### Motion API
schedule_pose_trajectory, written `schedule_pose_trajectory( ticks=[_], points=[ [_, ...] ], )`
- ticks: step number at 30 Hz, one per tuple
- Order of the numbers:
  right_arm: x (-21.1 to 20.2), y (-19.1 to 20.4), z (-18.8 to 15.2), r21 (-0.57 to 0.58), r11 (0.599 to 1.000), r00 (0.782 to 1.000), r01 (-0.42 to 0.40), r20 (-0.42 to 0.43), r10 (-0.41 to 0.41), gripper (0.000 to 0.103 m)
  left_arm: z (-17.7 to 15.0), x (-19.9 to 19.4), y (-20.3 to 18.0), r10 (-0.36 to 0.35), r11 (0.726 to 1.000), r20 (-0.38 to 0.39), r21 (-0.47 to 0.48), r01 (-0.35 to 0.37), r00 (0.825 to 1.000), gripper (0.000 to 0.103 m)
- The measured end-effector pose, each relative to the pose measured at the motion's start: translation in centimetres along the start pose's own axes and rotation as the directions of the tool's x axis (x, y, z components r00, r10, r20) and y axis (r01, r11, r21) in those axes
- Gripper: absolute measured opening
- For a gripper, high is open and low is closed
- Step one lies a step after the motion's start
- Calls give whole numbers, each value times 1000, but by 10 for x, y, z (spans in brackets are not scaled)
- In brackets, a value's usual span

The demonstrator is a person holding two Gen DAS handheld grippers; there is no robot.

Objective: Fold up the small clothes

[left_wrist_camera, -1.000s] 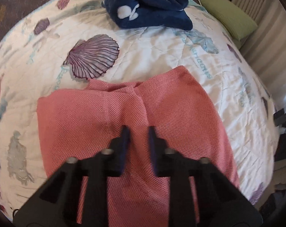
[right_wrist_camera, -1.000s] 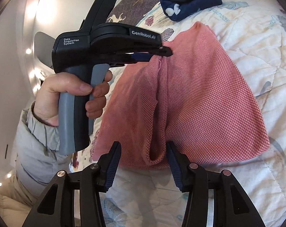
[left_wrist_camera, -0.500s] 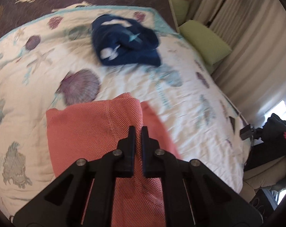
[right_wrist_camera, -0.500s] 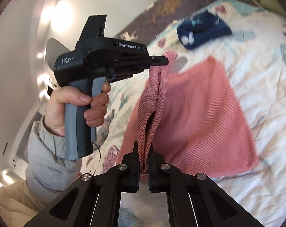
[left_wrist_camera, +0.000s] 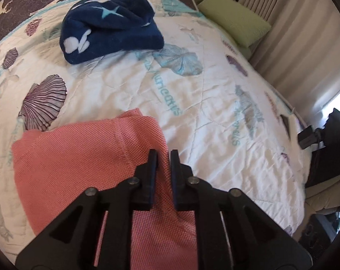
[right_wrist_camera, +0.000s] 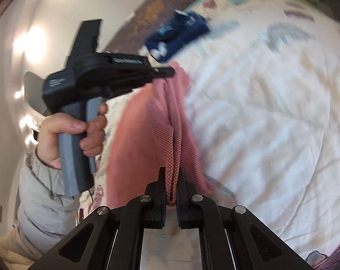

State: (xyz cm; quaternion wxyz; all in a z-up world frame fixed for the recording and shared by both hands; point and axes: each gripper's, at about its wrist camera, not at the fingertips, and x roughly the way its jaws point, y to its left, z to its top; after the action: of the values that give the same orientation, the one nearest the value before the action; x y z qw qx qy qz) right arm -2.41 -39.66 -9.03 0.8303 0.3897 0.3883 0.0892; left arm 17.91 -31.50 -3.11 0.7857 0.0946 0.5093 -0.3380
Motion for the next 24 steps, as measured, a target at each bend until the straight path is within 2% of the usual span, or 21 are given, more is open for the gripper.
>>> schedule_pose_trajectory(
  ticks=[1, 4, 7, 9, 13, 14, 17, 19, 22, 24],
  points=[
    [0, -3, -1, 8, 1000, 1000, -3, -4, 3, 8, 0, -6, 2, -16, 1000, 6, -7, 17, 1000, 27],
    [-2, -7, -1, 10, 1000, 1000, 0, -8, 0, 12, -3, -39, 8, -56, 998, 69, -18, 57, 996, 44],
    [-10, -7, 0, -17, 999, 999, 34, -3, -34, 13, -14, -78, 15, -48, 999, 159, 11, 47, 986, 49],
    [-16, -1, -2, -52, 996, 997, 73, 17, -72, 14, -29, -100, 23, -38, 999, 202, 13, 36, 979, 56],
    [-33, 13, 0, -127, 980, 986, 153, 92, -142, 16, -67, -116, 37, -25, 999, 216, 27, 20, 976, 57],
    [-39, 24, 3, -156, 976, 983, 154, 122, -136, 16, -78, -116, 40, -13, 999, 212, 34, 6, 977, 57],
    [-43, 36, 6, -186, 973, 984, 136, 140, -111, 16, -112, -107, 44, 16, 998, 182, 49, -25, 983, 57],
    [-40, 46, 9, -221, 971, 990, 93, 128, -66, 16, -127, -102, 46, 0, 999, 160, 36, -6, 987, 57],
    [-19, 56, 12, -248, 967, 995, 63, 86, -43, 15, -145, -95, 54, -45, 999, 145, -6, 47, 988, 57],
    [-6, 57, 12, -253, 965, 997, 65, 60, -51, 15, -153, -89, 57, -32, 999, 149, -11, 34, 988, 57]
  ],
)
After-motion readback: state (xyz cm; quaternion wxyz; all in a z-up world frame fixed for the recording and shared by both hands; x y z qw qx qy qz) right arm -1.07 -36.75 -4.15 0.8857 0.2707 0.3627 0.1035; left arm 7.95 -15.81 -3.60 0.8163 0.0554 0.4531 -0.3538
